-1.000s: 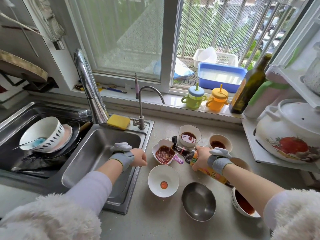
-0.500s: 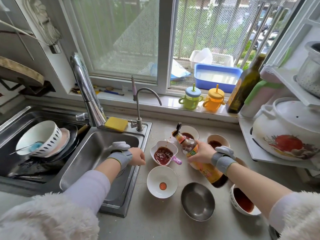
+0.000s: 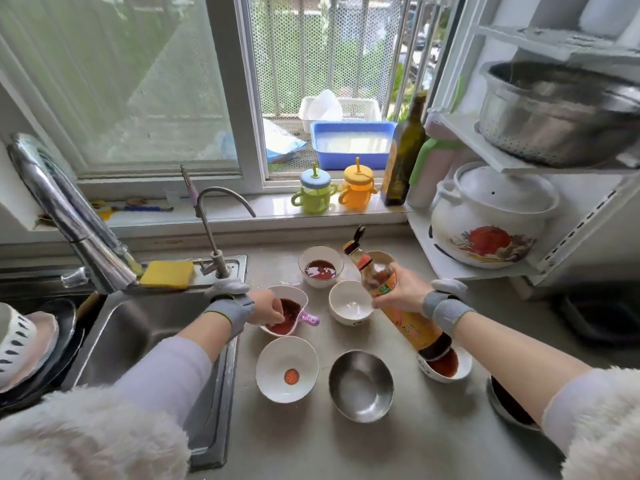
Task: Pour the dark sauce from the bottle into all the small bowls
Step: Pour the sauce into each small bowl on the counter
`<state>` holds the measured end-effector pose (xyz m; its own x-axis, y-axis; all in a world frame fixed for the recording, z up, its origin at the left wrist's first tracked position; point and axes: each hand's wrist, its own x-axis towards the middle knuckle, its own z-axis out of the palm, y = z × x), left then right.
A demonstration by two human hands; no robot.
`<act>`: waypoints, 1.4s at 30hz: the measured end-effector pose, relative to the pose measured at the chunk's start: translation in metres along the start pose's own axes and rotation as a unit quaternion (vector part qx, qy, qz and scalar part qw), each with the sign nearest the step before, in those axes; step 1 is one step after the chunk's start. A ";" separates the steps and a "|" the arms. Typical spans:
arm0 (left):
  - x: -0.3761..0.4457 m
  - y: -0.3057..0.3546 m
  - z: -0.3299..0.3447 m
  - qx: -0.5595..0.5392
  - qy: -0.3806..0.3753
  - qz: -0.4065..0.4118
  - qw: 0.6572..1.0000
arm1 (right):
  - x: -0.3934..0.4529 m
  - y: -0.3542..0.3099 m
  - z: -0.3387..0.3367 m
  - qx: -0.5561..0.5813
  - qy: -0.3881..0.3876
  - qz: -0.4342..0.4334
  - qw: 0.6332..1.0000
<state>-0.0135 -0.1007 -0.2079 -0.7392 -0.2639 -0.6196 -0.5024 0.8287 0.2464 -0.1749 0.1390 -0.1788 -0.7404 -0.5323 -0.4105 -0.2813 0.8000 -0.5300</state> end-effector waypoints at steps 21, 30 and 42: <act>0.037 0.024 0.013 0.067 0.003 0.046 0.997 | -0.004 0.057 0.008 -0.152 -0.050 0.081 0.984; 0.043 0.018 0.020 0.053 -0.003 0.047 0.997 | -0.001 0.057 0.013 -0.172 -0.074 0.090 0.978; 0.044 0.017 0.023 0.050 0.005 0.046 0.998 | 0.004 0.052 0.013 -0.203 -0.090 0.098 0.970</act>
<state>-0.0447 -0.0871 -0.2482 -0.7842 -0.1891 -0.5910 -0.3857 0.8946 0.2255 -0.1843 0.1751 -0.2180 -0.6958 -0.3703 -0.6154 -0.3911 0.9140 -0.1078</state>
